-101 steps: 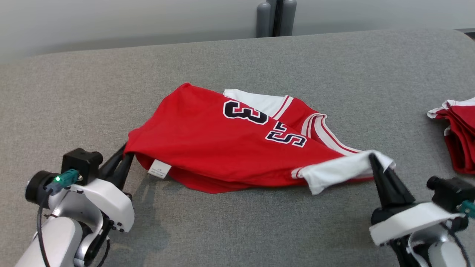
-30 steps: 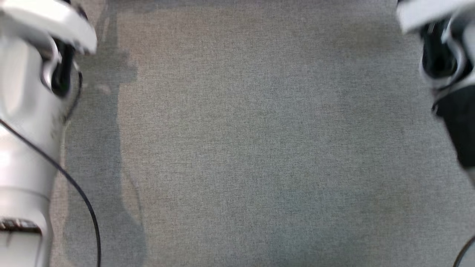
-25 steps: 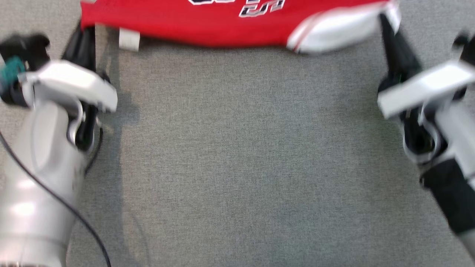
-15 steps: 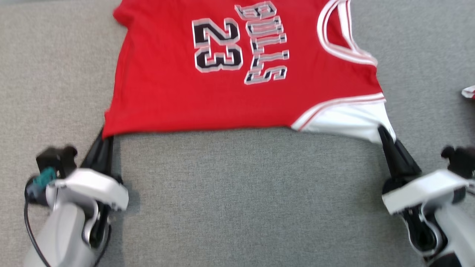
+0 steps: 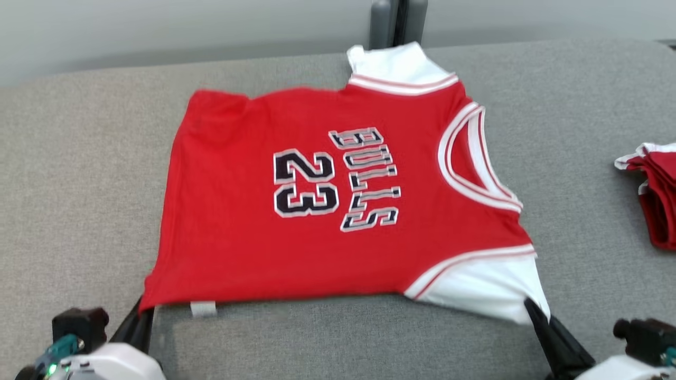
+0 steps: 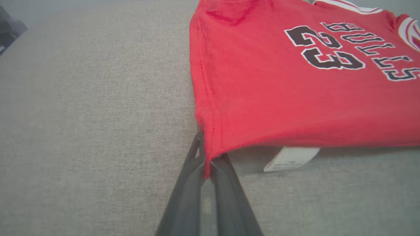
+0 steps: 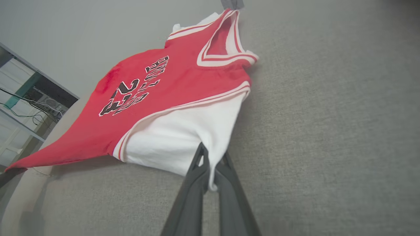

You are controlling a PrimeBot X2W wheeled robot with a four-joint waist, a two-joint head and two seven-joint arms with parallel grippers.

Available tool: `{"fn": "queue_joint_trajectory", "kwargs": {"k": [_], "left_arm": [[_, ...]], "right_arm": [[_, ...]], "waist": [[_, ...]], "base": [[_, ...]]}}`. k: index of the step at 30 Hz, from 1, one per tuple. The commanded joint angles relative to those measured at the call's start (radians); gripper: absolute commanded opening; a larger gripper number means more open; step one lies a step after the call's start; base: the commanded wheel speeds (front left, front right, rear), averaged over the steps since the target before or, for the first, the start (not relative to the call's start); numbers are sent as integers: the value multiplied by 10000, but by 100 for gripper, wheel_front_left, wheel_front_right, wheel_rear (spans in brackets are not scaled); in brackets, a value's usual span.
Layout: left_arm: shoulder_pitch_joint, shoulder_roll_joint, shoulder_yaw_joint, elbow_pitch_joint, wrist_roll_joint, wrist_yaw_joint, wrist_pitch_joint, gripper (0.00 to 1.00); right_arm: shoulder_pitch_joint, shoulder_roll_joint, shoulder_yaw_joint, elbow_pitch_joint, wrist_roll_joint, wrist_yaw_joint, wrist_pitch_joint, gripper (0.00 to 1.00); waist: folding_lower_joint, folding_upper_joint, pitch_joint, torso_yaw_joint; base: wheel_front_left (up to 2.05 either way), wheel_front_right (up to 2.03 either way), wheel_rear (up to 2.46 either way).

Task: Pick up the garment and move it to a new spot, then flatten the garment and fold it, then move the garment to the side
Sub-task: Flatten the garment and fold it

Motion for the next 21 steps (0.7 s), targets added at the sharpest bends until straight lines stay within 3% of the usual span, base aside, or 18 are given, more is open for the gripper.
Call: {"fn": "queue_joint_trajectory", "kwargs": {"k": [1, 9, 16, 21], "left_arm": [[290, 166, 92, -346, 68, 226, 209, 0], [2201, 1021, 359, -3023, 171, 1334, 2038, 0], [2658, 1556, 533, -4036, 168, 1604, 2857, 0], [2333, 1862, 443, -4137, -13, 1347, 3356, 0]], "right_arm": [[321, 55, -237, -274, -119, -3, 267, 0], [2267, 839, -1970, -2666, -1166, -5, 2788, 0], [2699, 1370, -2824, -3728, -1520, -5, 4393, 0], [2214, 1522, -3138, -3810, -1673, -5, 5498, 0]], "waist": [[0, -1, -217, -10], [0, -1, -574, -34], [0, -1, -558, -32], [0, -1, -312, -33]], "base": [[0, 0, 0], [0, 0, 0], [0, 0, 0], [0, 0, 0]]}}
